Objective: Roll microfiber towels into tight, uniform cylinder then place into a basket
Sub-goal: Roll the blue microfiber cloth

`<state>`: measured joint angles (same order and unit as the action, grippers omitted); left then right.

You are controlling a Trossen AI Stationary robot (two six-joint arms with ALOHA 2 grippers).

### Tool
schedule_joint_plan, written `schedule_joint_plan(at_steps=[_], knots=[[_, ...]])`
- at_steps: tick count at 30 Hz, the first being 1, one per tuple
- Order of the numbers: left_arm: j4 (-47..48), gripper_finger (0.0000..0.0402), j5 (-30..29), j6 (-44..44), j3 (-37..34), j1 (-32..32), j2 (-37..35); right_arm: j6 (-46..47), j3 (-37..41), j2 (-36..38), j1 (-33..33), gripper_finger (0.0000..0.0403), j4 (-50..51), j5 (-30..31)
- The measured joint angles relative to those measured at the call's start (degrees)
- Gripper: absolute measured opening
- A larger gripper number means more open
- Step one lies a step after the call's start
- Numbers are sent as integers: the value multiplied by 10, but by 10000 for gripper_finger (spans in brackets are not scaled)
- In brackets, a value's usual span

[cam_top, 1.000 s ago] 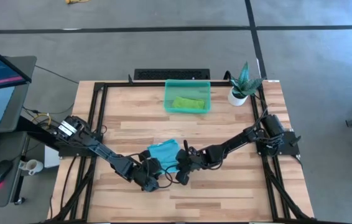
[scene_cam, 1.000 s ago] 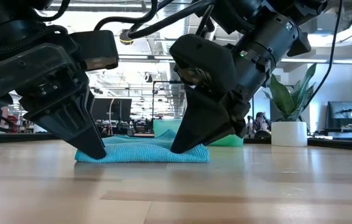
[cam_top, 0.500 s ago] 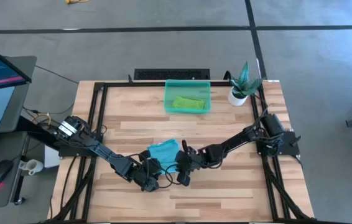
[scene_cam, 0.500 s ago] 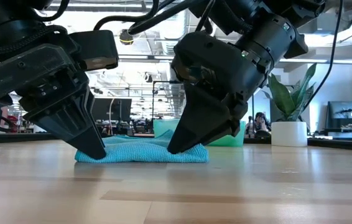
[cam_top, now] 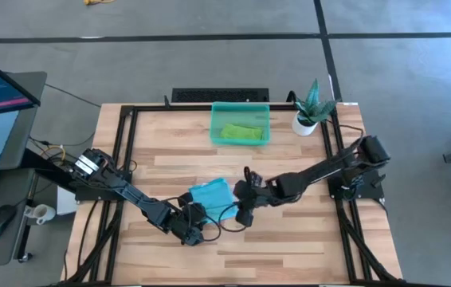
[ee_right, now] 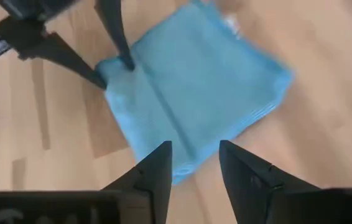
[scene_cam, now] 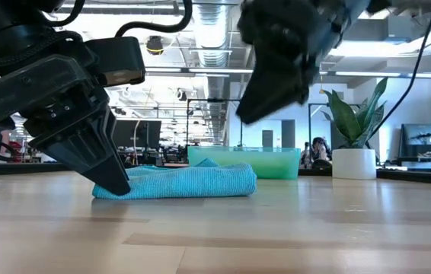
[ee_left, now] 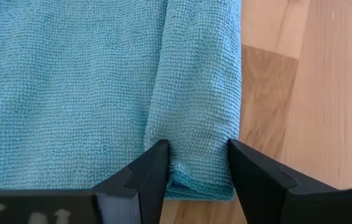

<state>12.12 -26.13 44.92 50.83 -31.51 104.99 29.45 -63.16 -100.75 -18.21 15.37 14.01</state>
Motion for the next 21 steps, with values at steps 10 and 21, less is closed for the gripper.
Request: schedule_joint_plan(at_steps=[10, 21], knots=[[5, 160, 2, -11, 0, 0, 0, -180, -2, 5, -127, 154, -23, 115], [4, 160, 2, -11, 0, 0, 0, -448, -2, -100, -149, 157, -101, 135]])
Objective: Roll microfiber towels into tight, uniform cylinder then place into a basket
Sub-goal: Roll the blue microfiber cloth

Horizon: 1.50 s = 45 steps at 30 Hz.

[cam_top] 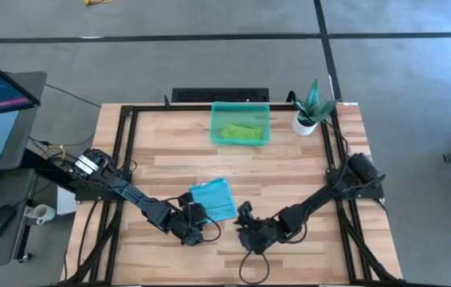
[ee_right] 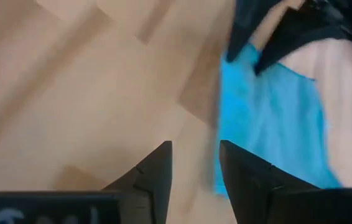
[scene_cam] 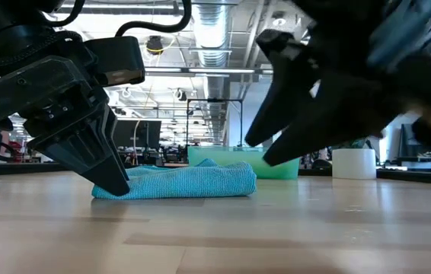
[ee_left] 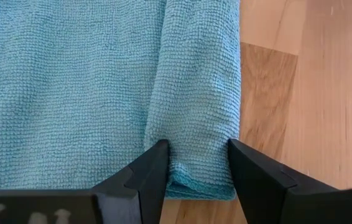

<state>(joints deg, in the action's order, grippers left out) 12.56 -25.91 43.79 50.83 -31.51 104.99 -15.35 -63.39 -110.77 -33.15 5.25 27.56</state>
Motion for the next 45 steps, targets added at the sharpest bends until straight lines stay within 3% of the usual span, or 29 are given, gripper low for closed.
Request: schedule_joint_plan(at_steps=[4, 14, 17, 23, 30, 38, 45], knots=[[0, 160, 0, 0, 0, 0, 0, -39, 0, -24, 13, 175, -17, 31], [0, 160, 0, 0, 0, 0, 0, -30, 0, -48, 50, 236, -13, 53], [0, 160, 1, 0, 0, 0, 0, -16, 0, -48, 65, 239, -12, 54], [0, 160, 1, 0, 0, 0, 0, 50, -2, -45, 92, 239, 5, -10], [0, 160, 1, -12, 0, 0, 0, 62, -2, -46, 94, 224, 13, -14], [0, 160, 1, -12, 0, 0, 0, 58, 3, -27, 82, 241, 42, 58], [0, 160, 1, -12, 0, 0, 0, 71, 2, 11, 61, 258, 69, 60]])
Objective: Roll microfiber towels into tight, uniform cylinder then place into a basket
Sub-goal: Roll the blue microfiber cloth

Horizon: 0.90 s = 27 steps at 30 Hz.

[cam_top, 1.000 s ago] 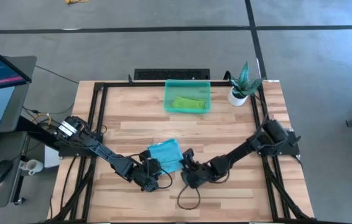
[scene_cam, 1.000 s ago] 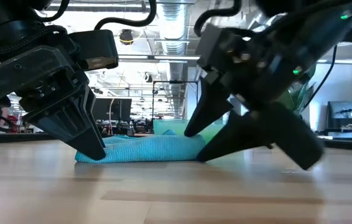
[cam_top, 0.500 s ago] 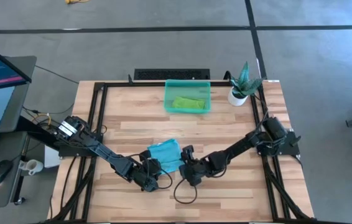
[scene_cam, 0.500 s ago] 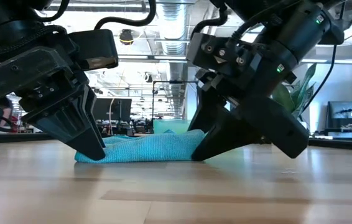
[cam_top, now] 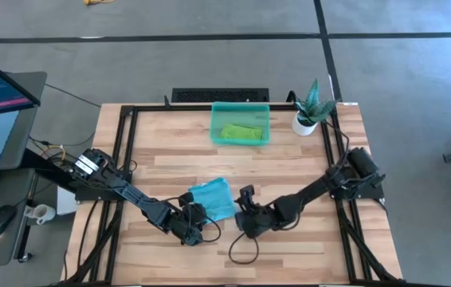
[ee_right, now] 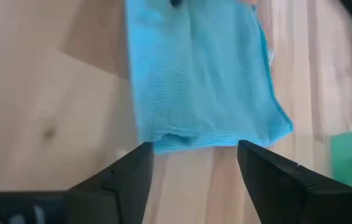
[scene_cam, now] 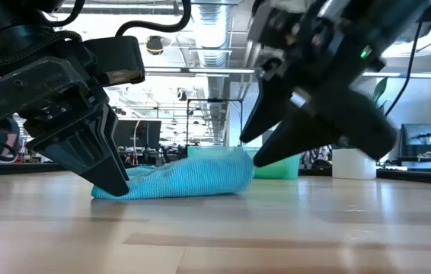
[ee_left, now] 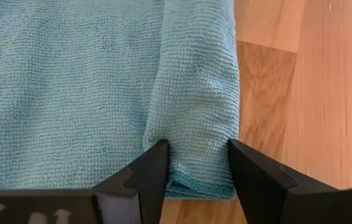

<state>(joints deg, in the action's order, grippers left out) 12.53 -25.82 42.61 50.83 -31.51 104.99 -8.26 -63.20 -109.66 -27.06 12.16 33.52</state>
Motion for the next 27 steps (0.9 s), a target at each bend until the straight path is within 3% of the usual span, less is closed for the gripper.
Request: schedule_joint_plan(at_steps=[10, 21, 27], knots=[[0, 160, 0, 0, 0, 0, 0, -53, -1, 6, -46, 258, -49, -8], [0, 160, 0, 1, 0, 0, 0, -53, -1, -22, 3, 258, -83, -94], [0, 160, 0, 1, 0, 0, 0, -29, -4, -51, 19, 258, -90, -80]])
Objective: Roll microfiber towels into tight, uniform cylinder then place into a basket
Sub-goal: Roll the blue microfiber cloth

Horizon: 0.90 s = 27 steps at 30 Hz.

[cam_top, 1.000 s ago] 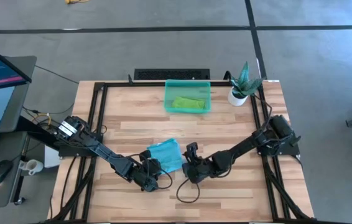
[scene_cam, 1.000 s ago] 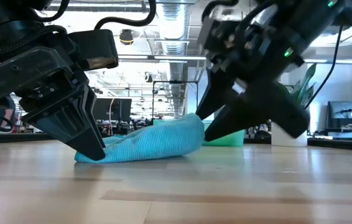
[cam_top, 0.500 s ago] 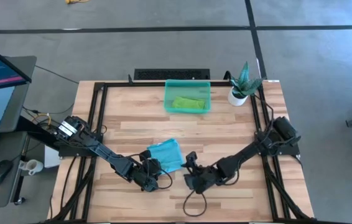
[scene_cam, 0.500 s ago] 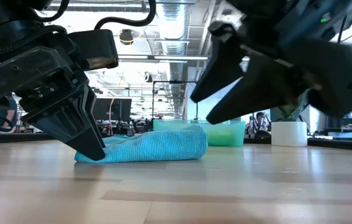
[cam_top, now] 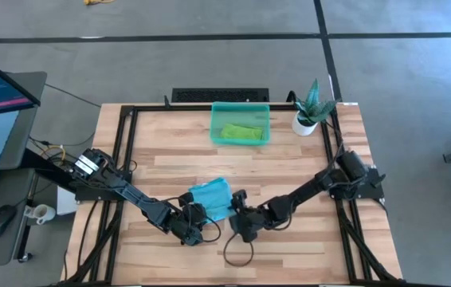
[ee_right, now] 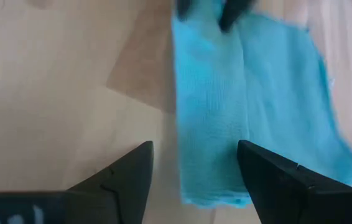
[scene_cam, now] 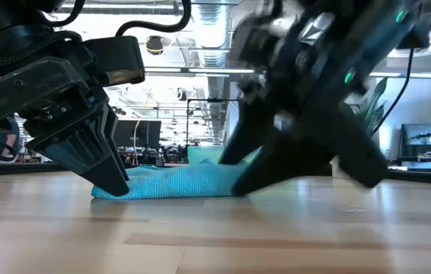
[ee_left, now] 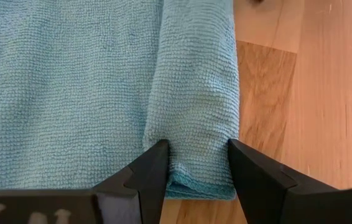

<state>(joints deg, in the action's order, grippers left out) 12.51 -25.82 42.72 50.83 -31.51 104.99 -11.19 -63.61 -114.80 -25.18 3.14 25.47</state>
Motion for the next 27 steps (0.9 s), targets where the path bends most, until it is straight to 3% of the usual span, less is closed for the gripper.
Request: schedule_joint_plan(at_steps=[14, 27], knots=[[17, 160, -3, -40, 22, -1, 2, 114, 0, -4, 46, 243, 25, -77], [104, 160, -72, -67, 59, -39, 3, 213, 1, -5, 75, 116, 35, -145]])
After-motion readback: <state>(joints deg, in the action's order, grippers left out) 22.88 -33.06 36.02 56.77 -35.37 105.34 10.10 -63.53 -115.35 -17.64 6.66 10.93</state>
